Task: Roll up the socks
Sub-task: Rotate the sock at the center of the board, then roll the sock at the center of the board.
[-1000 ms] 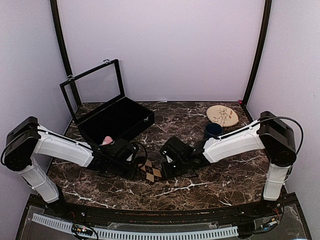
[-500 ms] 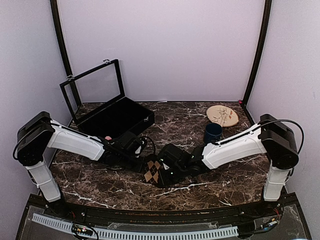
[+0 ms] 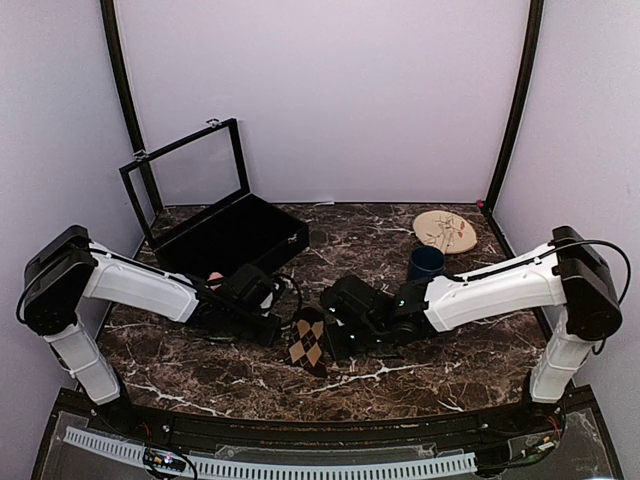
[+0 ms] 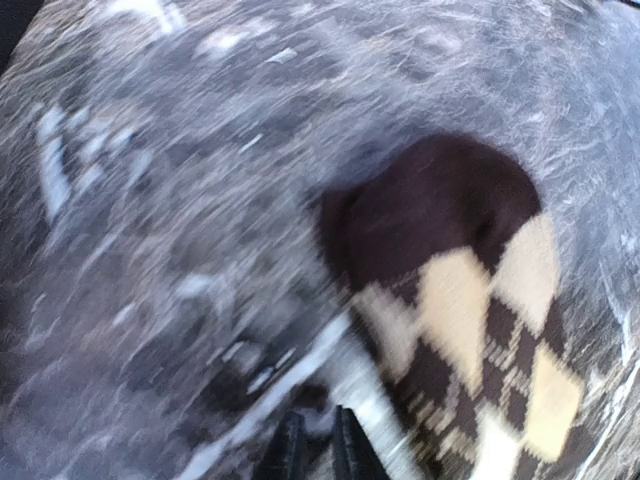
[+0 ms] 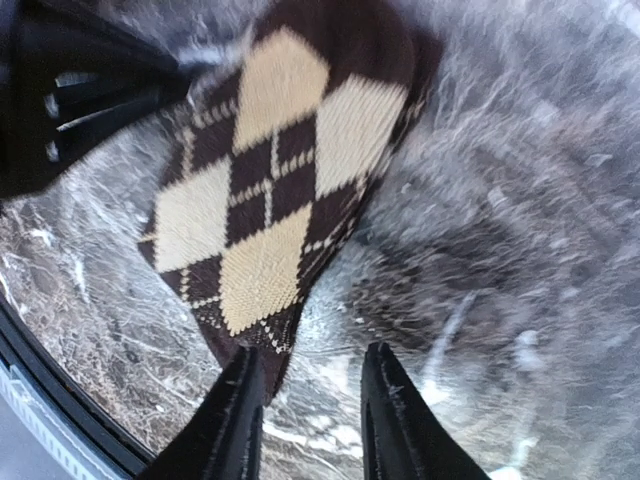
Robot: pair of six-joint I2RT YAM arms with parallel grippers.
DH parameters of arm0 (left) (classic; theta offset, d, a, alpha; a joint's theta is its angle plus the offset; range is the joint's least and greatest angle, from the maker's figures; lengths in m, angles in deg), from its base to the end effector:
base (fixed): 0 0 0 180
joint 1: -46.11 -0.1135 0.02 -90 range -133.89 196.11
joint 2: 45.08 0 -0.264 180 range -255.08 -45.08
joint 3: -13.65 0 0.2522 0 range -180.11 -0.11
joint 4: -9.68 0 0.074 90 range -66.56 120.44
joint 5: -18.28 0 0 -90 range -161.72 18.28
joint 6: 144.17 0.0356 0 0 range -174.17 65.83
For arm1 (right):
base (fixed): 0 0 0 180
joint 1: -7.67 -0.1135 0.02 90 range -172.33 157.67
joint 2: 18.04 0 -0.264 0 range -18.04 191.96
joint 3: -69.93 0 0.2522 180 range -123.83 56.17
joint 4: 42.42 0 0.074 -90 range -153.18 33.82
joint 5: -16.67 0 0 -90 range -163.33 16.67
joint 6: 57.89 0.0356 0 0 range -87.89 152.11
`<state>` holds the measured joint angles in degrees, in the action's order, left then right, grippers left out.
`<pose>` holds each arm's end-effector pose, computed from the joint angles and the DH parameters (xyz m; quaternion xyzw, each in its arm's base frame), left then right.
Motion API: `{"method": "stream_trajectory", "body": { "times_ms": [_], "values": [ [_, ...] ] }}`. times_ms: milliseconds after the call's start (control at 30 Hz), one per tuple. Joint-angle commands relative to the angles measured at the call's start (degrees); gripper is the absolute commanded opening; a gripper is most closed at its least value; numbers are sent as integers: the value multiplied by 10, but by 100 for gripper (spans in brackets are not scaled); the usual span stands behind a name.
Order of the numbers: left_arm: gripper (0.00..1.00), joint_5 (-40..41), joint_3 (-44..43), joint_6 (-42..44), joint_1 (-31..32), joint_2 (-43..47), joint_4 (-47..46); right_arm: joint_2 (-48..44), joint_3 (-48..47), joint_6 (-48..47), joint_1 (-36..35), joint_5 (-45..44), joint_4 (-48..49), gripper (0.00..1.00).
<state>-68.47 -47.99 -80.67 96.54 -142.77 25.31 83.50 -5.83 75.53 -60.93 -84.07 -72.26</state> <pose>0.2100 -0.2509 0.1408 0.1866 0.9256 -0.1831 0.2735 0.1381 0.3341 0.1725 -0.1803 0.9343 0.1940 0.2386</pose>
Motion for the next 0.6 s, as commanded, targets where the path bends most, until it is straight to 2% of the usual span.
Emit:
{"method": "stream_trajectory", "body": {
  "times_ms": [0,133,200,400,567],
  "values": [
    [21,31,41,-2,-5,66,47,-38,0,-70,-7,-60,-18,35],
    [40,44,78,7,-5,125,26,-49,-1,-136,-25,-83,-31,42],
    [46,45,101,11,-4,158,13,-48,-9,-168,-39,-100,-52,45],
    [53,26,167,14,-3,255,-45,-44,-13,-252,-82,-132,-74,48],
    [55,24,196,11,-3,302,-65,-31,-28,-310,-113,-140,-72,50]
  ]
}}
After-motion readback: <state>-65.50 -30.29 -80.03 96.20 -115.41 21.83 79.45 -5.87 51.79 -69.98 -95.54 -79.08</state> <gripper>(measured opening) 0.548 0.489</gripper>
